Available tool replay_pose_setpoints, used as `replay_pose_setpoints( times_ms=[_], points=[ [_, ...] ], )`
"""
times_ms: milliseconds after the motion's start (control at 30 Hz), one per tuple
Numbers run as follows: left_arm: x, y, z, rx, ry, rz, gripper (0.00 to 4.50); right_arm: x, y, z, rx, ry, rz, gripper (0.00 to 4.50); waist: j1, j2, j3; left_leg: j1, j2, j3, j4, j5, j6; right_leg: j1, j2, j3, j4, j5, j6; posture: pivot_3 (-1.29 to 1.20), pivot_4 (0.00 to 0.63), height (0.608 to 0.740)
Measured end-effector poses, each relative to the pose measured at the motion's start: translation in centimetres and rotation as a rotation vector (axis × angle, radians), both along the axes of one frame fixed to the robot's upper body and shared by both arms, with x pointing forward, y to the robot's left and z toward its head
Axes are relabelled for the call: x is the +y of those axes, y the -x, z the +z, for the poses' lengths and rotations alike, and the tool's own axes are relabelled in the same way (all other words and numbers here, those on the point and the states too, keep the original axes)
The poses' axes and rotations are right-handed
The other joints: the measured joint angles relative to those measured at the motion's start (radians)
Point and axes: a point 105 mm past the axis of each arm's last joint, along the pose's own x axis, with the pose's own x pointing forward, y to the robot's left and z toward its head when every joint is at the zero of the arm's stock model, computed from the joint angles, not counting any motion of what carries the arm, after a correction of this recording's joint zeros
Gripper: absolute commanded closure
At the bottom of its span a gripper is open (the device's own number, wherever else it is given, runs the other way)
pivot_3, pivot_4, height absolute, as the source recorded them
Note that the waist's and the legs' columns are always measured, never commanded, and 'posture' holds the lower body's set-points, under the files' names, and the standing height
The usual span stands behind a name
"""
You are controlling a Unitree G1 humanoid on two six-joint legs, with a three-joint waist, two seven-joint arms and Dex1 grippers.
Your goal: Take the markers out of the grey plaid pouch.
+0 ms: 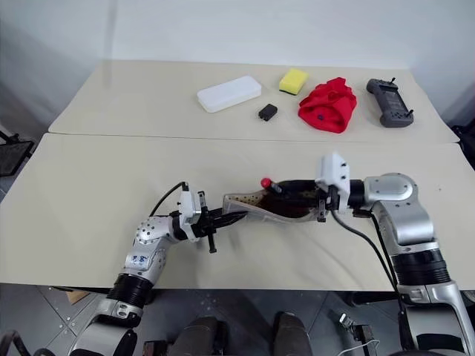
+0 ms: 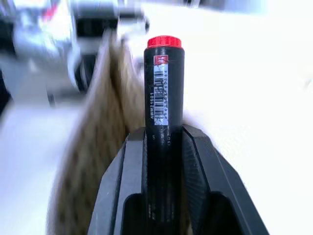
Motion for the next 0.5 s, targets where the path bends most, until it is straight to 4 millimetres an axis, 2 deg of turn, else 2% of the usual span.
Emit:
replay_pose_setpoints(
  times_ms=[133,300,400,467,500],
  points=[
    [0.0,0.0,0.0,0.010,0.001,-0.002,4.50,0.7,1.3,0.6,0.003,-0.006,0.070,3.91,0.000,0.000,0.000,0.000,0.000,0.000,0.000,0.000,0.000,0.000,0.000,0.000,0.000,0.000,0.000,0.00,0.150,0.740],
    [0.0,-0.1,0.1,0.034,0.006,-0.003,4.50,2.0,2.4,3.9,0.109,-0.183,0.101,3.91,0.002,0.000,0.000,0.000,0.000,-0.001,0.000,0.000,0.000,0.000,0.000,0.000,0.000,0.000,0.000,0.00,0.150,0.740],
    [0.3,-0.2,0.2,0.046,0.006,-0.001,4.50,0.6,1.8,6.4,0.209,-0.332,0.026,3.91,0.008,0.000,0.000,0.000,0.002,-0.001,0.000,0.000,0.000,0.000,-0.001,0.000,0.000,0.000,0.000,0.00,0.150,0.740],
    [0.7,-0.2,0.3,0.043,-0.005,0.000,4.50,-1.1,1.4,7.0,0.265,-0.348,-0.044,3.91,0.014,0.000,0.000,-0.001,0.002,-0.001,0.000,0.000,0.000,0.000,-0.001,0.000,-0.001,0.000,-0.001,0.00,0.150,0.740],
    [1.1,-0.2,0.4,0.040,-0.015,0.000,4.50,-2.9,0.7,6.9,0.309,-0.338,-0.131,3.91,0.020,0.000,0.000,-0.001,0.000,-0.001,0.000,0.000,0.000,0.000,-0.001,0.000,-0.001,0.000,-0.001,0.00,0.150,0.740]
  ],
)
